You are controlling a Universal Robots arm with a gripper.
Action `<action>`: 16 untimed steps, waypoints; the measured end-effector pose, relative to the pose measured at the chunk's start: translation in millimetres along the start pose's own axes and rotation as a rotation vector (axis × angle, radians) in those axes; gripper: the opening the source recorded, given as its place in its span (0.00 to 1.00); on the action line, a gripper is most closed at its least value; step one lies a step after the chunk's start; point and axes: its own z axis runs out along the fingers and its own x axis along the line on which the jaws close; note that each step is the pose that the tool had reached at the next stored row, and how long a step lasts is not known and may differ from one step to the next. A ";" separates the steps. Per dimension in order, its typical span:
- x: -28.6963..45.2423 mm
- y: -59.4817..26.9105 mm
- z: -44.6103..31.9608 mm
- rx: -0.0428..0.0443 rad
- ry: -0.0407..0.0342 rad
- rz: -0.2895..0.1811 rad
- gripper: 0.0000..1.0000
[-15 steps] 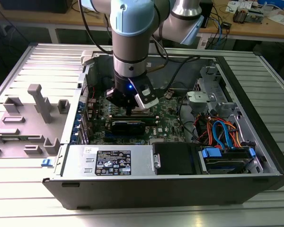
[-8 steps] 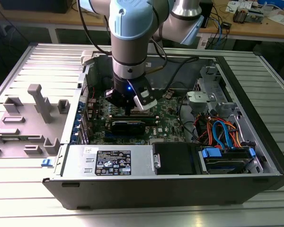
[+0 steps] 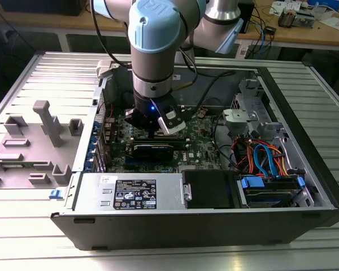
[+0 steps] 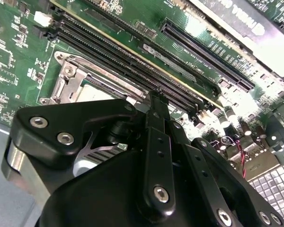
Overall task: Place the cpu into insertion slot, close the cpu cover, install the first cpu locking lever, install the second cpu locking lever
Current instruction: 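Install the second cpu locking lever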
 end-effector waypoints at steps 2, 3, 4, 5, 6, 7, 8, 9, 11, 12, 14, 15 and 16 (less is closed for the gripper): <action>1.9 -0.1 1.7 -0.0052 -0.0003 0.000 0.11; 3.0 -0.1 2.1 -0.0071 -0.0002 0.000 0.11; 4.1 -0.2 3.1 -0.0094 -0.0005 0.000 0.11; 4.2 -0.3 3.8 -0.0119 -0.0004 0.000 0.11; 4.3 -0.5 4.2 -0.0157 -0.0006 0.000 0.11; 4.6 -0.5 4.6 -0.0232 -0.0010 0.000 0.11; 4.8 -0.5 4.9 -0.0276 -0.0012 0.000 0.11; 4.8 -0.6 5.7 -0.0319 -0.0014 0.000 0.11; 5.2 -1.0 8.3 -0.0360 -0.0016 0.000 0.11; 5.5 -1.0 8.4 -0.0363 -0.0015 0.000 0.11; 6.9 -0.9 8.7 -0.0370 -0.0015 0.000 0.11; 7.4 -0.9 8.8 -0.0372 -0.0016 0.000 0.11; 8.2 -0.9 9.1 -0.0374 -0.0017 0.000 0.11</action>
